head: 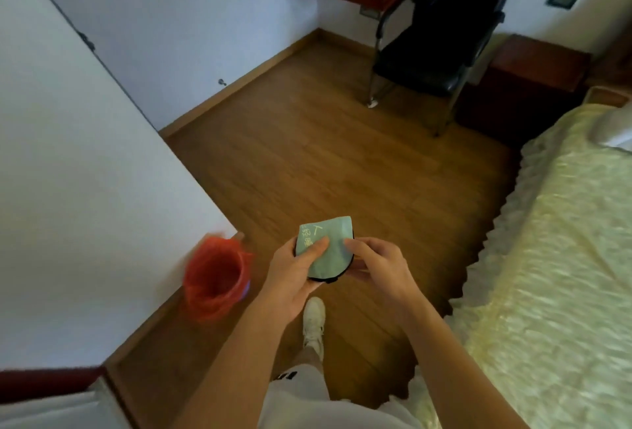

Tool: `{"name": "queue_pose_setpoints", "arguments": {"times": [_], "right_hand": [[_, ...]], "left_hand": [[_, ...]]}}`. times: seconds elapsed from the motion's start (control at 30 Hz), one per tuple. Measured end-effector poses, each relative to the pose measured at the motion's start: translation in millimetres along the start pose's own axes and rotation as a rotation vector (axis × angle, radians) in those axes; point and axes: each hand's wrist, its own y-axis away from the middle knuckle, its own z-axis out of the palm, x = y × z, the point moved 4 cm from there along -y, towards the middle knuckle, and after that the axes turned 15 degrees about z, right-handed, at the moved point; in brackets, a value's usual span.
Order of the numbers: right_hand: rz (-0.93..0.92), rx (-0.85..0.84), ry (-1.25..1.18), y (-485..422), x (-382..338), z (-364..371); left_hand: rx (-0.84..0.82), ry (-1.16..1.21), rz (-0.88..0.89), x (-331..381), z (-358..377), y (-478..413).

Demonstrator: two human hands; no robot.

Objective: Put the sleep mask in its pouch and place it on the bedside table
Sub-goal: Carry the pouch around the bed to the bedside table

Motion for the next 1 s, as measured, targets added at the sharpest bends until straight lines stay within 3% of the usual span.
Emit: {"name": "queue_pose_setpoints", "arguments": {"times": [0.47,0.77,1.0], "right_hand": [[-0.009,0.322,-0.195,-147.0,-140.6,-61.8],[-0.019,0.503,-0.357,-181.0,-176.5,-143.9],[-0.029,0.504,-0.519,-233.5,-204.7,-238.9]], "left_hand": [[-0.364,-0.173,-0.083,67.1,118.2,-240.2],[-0.579,-0.286,-0.154,58.7,230.9,-315.6],[-0.634,-0.330,-0.171,35.0,333.7,-373.6]]}}
